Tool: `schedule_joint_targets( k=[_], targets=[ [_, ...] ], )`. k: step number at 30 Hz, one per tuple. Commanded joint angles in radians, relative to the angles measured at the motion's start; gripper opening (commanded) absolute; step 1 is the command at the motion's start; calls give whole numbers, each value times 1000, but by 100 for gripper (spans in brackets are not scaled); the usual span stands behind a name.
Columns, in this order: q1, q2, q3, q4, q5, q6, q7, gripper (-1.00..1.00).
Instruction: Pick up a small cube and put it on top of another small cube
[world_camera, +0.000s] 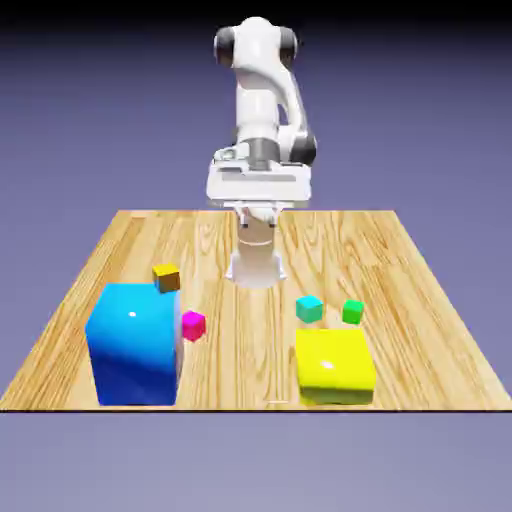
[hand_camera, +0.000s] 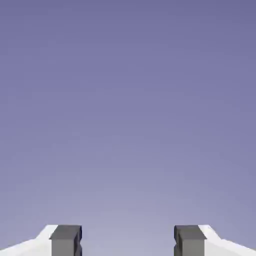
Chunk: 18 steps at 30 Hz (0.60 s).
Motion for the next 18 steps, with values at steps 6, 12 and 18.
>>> schedule_joint_targets(
  k=[6,12,18],
  targets=[
    [17,166,3,-22,261,-218,74,0],
    [34,332,5,-43,522,-437,147,0],
    [51,498,8,-65,783,-655,221,0]
  ],
)
